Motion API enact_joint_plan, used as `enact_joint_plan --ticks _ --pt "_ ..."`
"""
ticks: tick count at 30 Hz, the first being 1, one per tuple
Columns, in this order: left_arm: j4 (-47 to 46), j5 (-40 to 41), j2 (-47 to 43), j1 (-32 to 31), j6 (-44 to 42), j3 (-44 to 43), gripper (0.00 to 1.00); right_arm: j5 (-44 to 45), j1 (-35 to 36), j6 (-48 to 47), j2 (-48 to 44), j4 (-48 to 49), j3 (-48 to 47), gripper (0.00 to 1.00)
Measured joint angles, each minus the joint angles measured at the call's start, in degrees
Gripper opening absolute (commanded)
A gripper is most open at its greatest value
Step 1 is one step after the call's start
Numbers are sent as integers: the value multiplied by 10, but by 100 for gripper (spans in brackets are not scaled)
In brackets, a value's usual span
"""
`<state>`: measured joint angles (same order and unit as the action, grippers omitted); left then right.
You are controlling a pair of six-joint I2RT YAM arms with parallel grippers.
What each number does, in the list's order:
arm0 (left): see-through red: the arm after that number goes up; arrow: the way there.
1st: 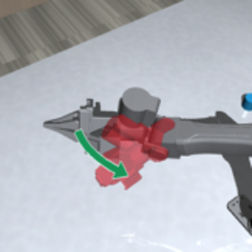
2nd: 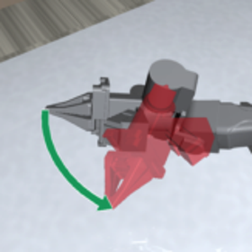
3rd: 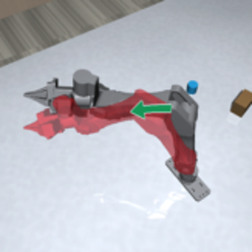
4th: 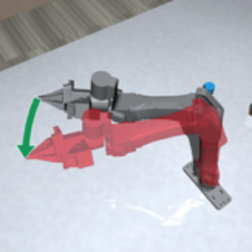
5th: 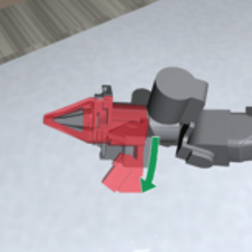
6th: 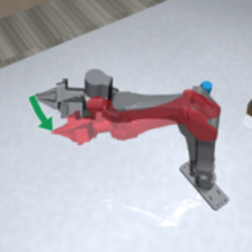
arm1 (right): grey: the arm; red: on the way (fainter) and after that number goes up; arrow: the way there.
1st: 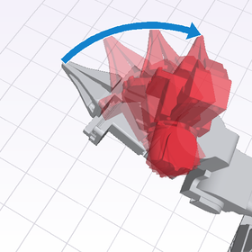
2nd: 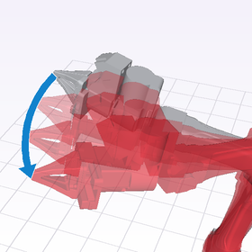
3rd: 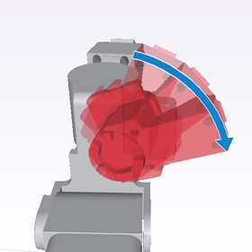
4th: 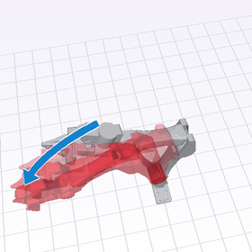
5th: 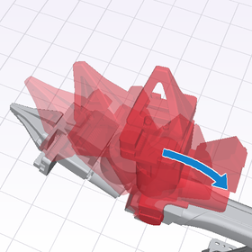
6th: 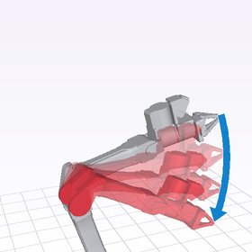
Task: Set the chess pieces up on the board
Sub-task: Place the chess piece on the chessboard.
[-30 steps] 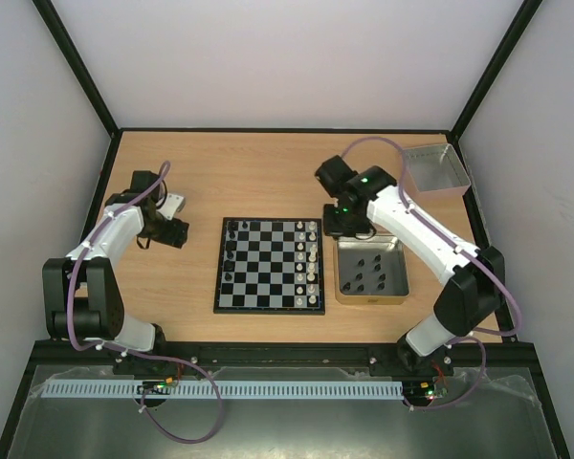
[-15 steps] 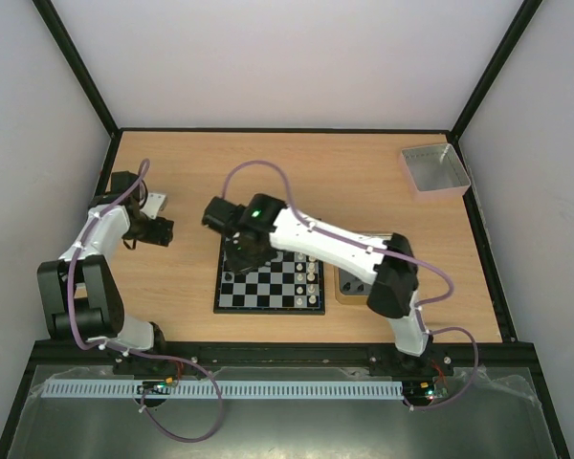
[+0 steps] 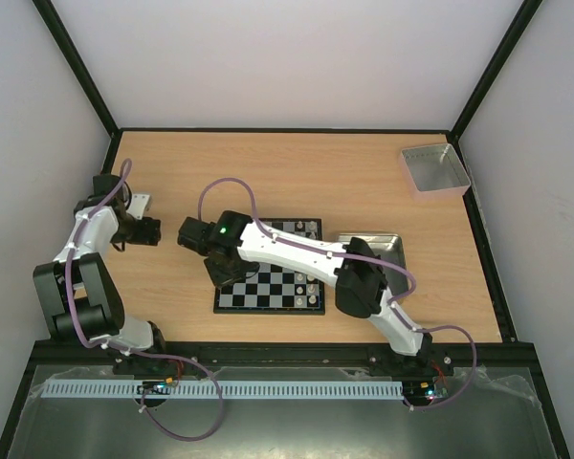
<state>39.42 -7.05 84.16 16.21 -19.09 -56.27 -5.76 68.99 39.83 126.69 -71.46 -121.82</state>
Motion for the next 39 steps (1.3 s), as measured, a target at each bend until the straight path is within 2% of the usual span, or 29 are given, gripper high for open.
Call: enact_joint_plan --ticks 8,39 --pt "-1 -4 0 8 -3 1 81 11 0 -4 37 2 -5 2" --pt "-1 -9 0 23 -13 10 81 -6 0 -22 80 40 -12 2"
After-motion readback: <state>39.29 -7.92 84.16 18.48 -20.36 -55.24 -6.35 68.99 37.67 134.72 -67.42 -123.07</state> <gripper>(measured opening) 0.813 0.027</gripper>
